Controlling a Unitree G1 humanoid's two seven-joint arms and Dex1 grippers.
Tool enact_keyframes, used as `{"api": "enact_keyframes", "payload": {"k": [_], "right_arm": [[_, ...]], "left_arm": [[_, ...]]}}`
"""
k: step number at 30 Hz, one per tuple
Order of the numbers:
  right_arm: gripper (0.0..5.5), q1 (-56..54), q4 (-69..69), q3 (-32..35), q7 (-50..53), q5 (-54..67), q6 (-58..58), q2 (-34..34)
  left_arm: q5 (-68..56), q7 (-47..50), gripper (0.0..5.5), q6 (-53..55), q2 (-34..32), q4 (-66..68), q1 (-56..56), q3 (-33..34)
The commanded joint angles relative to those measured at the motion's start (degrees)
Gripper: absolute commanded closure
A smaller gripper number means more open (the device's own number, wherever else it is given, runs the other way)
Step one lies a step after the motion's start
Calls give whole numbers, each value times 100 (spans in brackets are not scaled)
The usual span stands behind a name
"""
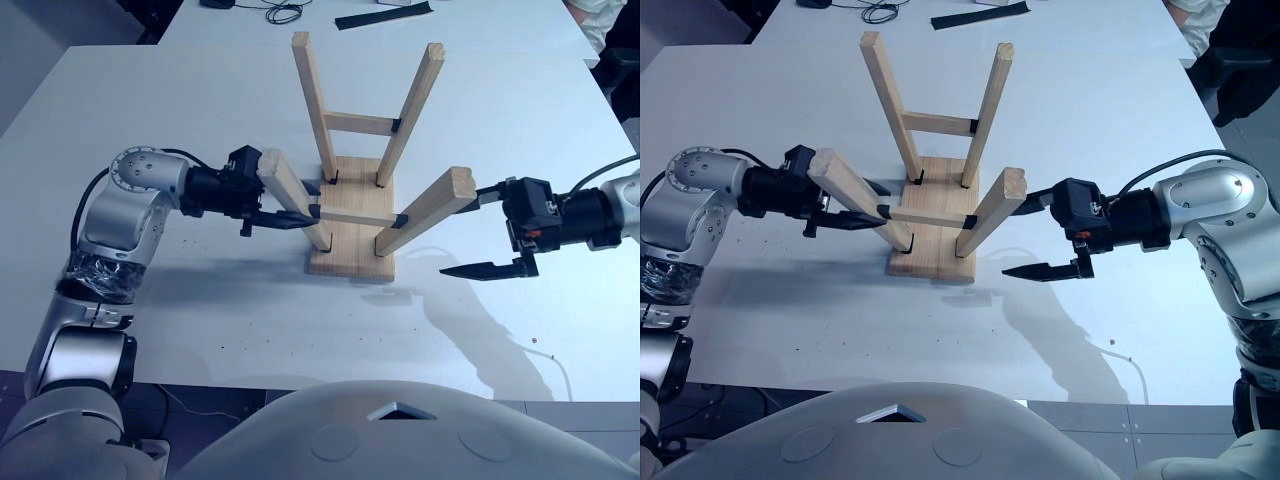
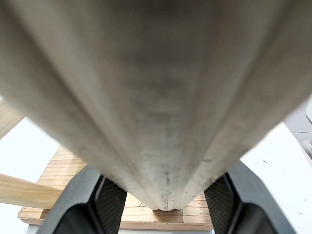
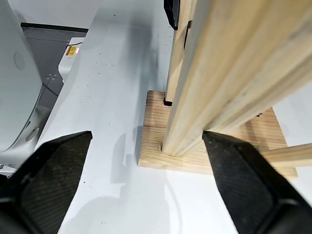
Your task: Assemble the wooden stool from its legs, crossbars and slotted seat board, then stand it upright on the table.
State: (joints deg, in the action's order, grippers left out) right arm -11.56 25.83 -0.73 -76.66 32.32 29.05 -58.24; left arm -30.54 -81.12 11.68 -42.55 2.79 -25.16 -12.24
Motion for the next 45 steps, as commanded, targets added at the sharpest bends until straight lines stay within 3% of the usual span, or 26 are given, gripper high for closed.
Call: {"api": "enact_keyframes", "payload": {"k": [1,9,14,23,27,30,34,38,45], "right_arm": [[133,-96,151,-140,92,24,-39,160],[133,-272,220,-295,247,6,30,354],[133,-197,92,-133,740,-211,190,411],[133,1894,533,777,350,-771,-221,-655],[133,2487,1212,1232,279,-225,60,-600],[177,2068,1710,1406,815,958,708,-252],[233,1264,2132,1160,2224,2189,1300,375],[301,762,2372,533,3638,2314,1604,1100],[411,430,2586,-399,5090,1749,1668,2069]], "left_arm": [[871,51,346,162,-31,242,115,-579],[1141,61,346,11,35,292,35,-942],[984,387,346,216,-13,103,320,-777],[680,1286,346,828,-4,-894,1043,-821],[703,1746,346,1085,88,-1026,1013,-870],[803,1908,346,1178,32,-982,943,-894],[849,2085,346,1385,13,-974,785,-943],[859,2119,346,1536,-32,-1081,691,-1044],[956,2065,346,1544,-86,-880,436,-1149]]}}
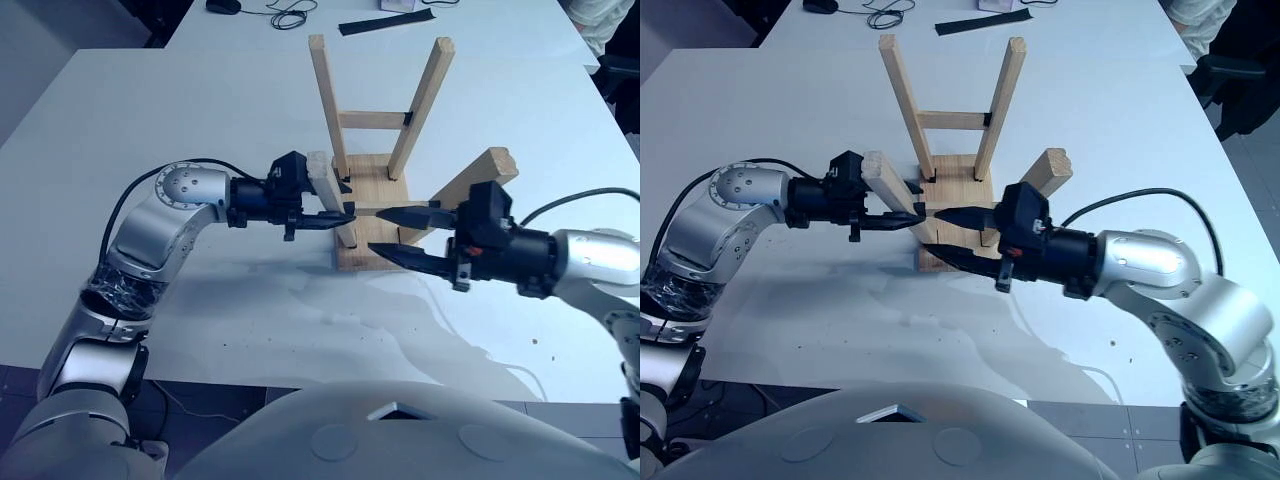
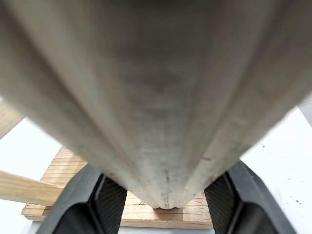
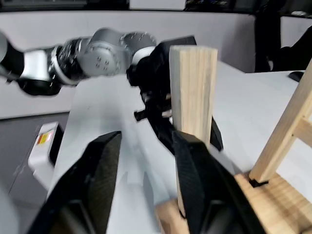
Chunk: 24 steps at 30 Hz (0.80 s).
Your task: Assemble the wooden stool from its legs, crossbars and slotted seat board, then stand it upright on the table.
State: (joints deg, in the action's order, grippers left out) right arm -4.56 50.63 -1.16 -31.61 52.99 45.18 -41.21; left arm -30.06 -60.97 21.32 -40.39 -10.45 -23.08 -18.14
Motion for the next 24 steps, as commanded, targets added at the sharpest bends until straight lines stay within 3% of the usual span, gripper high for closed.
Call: {"api": "enact_keyframes", "payload": {"k": [1,9,18,24], "right_arm": [[430,-307,116,-449,776,-456,14,501],[548,-396,8,-863,1425,-1457,-288,1022],[548,-398,-223,-1131,1762,-2344,-407,1397],[469,-306,-283,-1118,1753,-2568,-417,1512]], "left_arm": [[913,30,346,568,-306,473,196,-576],[915,-5,346,534,-351,543,140,-595],[922,-46,346,518,-345,629,27,-633],[923,-58,346,506,-336,683,-38,-657]]}}
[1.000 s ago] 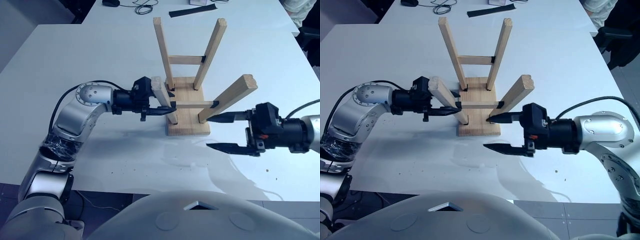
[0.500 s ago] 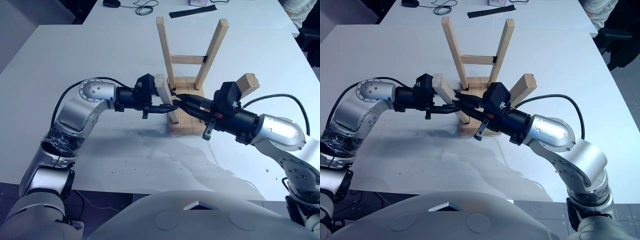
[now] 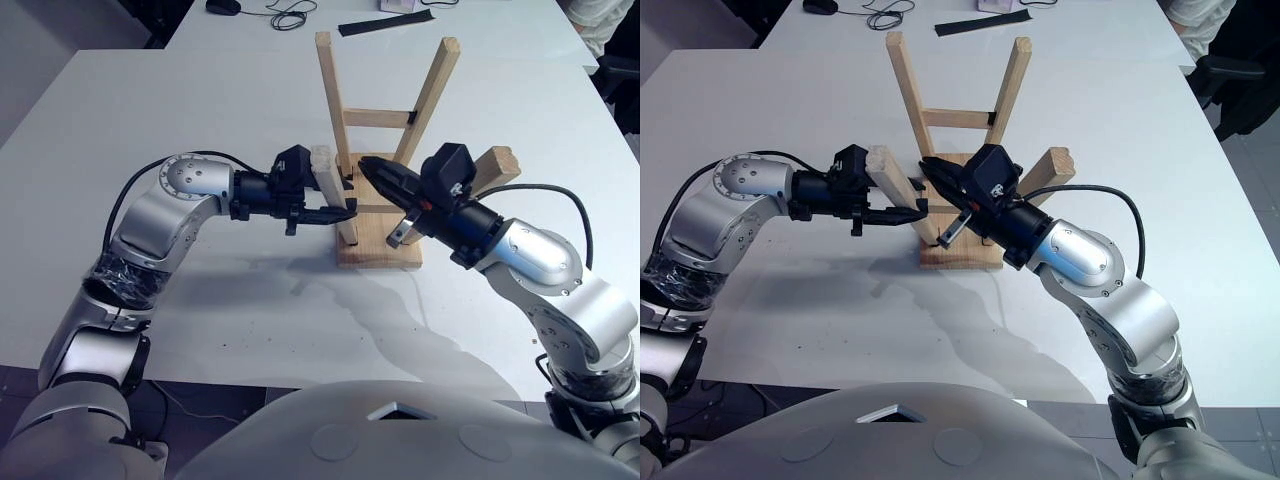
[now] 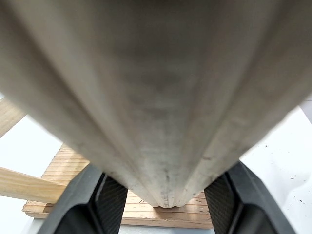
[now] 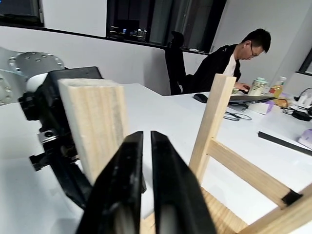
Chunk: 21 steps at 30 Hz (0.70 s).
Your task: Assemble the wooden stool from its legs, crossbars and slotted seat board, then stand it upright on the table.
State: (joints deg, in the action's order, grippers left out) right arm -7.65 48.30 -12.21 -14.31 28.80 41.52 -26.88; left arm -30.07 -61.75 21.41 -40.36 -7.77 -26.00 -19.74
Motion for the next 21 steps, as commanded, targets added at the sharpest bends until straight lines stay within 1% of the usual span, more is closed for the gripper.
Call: {"api": "enact_keyframes", "payload": {"k": [1,4,9,13,17,21], "right_arm": [[456,8,-50,-11,10,-155,-55,101],[409,-18,-58,-10,22,-236,-92,160],[331,-146,-315,-152,117,-847,-407,219],[331,-44,-642,-347,101,-1181,-535,313],[331,575,-1524,-1126,-58,-2020,-598,-200],[331,846,-2166,-1421,-66,-2385,-817,-167]], "left_arm": [[920,25,346,500,-342,413,253,-495],[914,34,346,499,-340,423,248,-494],[923,25,346,479,-326,460,240,-500],[929,-5,346,477,-328,498,194,-498],[951,-73,346,456,-294,572,86,-539],[956,-84,346,467,-260,605,-3,-570]]}}
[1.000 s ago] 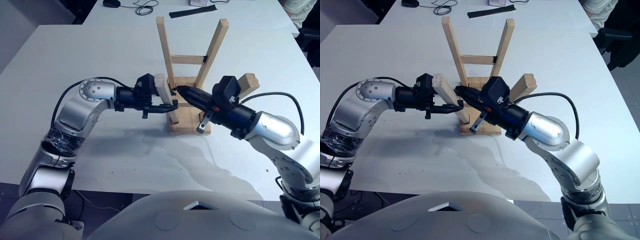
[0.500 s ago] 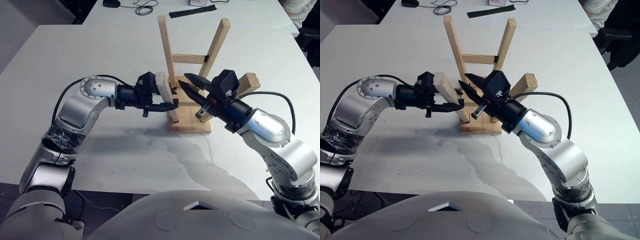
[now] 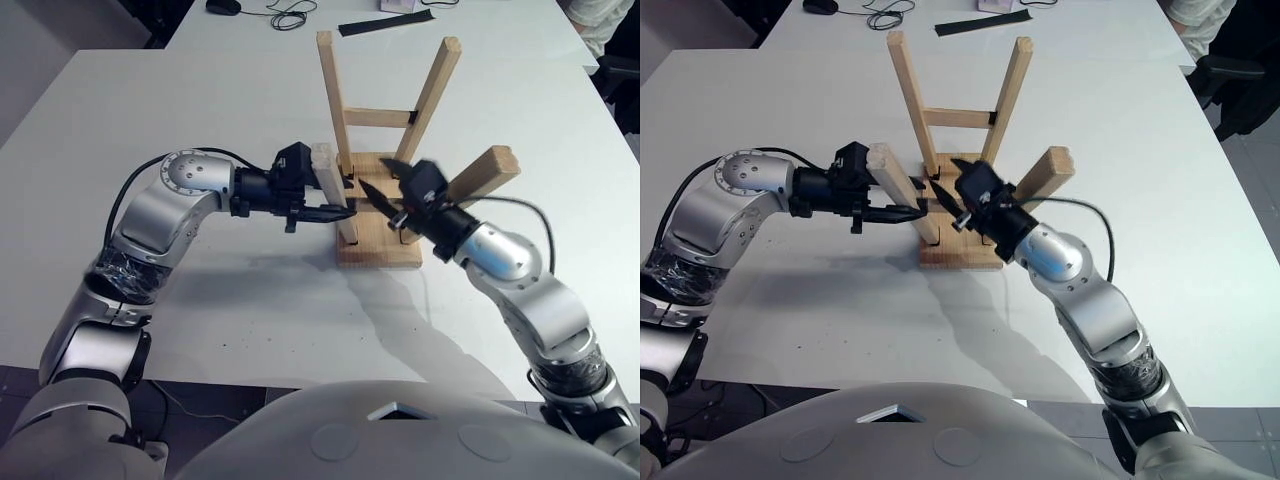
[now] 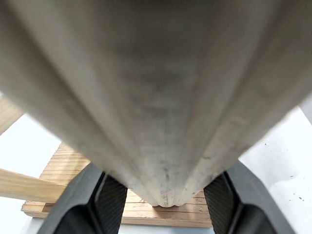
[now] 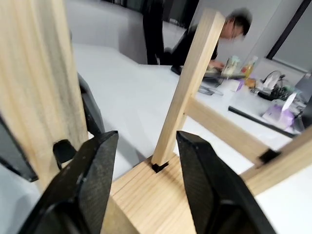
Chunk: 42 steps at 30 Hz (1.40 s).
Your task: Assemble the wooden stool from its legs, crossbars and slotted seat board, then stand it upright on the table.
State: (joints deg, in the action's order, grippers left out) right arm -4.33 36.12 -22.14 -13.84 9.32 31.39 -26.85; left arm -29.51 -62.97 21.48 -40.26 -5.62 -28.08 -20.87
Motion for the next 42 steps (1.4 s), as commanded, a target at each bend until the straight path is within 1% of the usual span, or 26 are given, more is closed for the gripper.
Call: {"api": "enact_keyframes", "payload": {"k": [1,4,12,16,18,20,24,30,31,40,42], "right_arm": [[331,512,-1031,-439,-110,-476,139,-121],[331,455,-959,-209,-26,-339,52,166],[331,-210,46,612,-144,746,264,1045],[331,-1011,551,1257,54,1600,740,1549],[331,-1572,569,1595,229,1836,916,1693],[331,-2082,474,1797,351,1983,1075,1778],[331,-2988,198,1889,455,2153,1296,1929],[331,-2985,193,1884,424,2201,1401,1828],[328,-2965,206,1884,422,2207,1418,1804],[328,-2908,174,1909,421,2208,1392,1723],[328,-2901,184,1927,433,2200,1364,1724]], "left_arm": [[903,42,346,462,-265,396,189,-464],[929,-5,346,423,-222,481,80,-526],[1041,65,346,346,-211,523,111,-632],[1115,125,346,306,-186,574,89,-685],[1131,196,346,300,-180,563,148,-691],[1145,253,346,282,-183,547,216,-701],[1092,463,346,304,-94,533,272,-632],[808,817,346,516,41,401,380,-371],[755,828,309,538,63,393,396,-333],[1082,772,182,571,265,541,491,-32],[928,716,182,675,206,475,589,249]]}}
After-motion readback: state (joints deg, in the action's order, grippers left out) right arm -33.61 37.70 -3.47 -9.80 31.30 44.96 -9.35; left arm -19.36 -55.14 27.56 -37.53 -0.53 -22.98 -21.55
